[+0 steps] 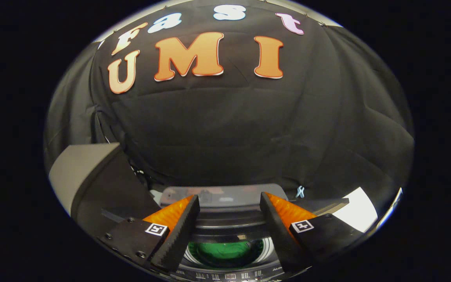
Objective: Put the clothes into the washing machine and then close the washing machine lid.
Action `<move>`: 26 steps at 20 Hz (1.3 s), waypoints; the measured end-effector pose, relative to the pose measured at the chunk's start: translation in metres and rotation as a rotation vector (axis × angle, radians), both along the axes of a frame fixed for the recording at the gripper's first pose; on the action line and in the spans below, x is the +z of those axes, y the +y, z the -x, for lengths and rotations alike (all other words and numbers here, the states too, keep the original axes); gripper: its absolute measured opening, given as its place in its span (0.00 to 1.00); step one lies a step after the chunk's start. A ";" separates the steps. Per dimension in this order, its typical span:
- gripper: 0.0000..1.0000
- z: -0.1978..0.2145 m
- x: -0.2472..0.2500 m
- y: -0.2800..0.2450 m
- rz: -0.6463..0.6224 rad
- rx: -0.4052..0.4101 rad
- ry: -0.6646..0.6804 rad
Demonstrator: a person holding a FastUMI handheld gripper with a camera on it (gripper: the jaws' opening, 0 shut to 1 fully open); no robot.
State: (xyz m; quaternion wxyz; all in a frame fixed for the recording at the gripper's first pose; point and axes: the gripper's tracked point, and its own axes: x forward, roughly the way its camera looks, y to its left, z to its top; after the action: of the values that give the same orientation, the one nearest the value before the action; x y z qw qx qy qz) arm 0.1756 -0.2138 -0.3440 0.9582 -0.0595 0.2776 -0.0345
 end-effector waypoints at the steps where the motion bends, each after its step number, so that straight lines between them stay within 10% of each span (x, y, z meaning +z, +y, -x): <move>1: 0.99 0.019 -0.021 -0.001 -0.011 -0.019 0.043; 7: 0.99 0.090 -0.037 -0.024 -0.105 -0.195 0.034; 26: 0.99 0.238 0.314 -0.102 0.004 -0.369 -0.429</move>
State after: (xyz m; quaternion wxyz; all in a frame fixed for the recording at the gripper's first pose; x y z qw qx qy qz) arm -0.0626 -0.3156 -0.0305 0.9725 -0.0013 0.0743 -0.2206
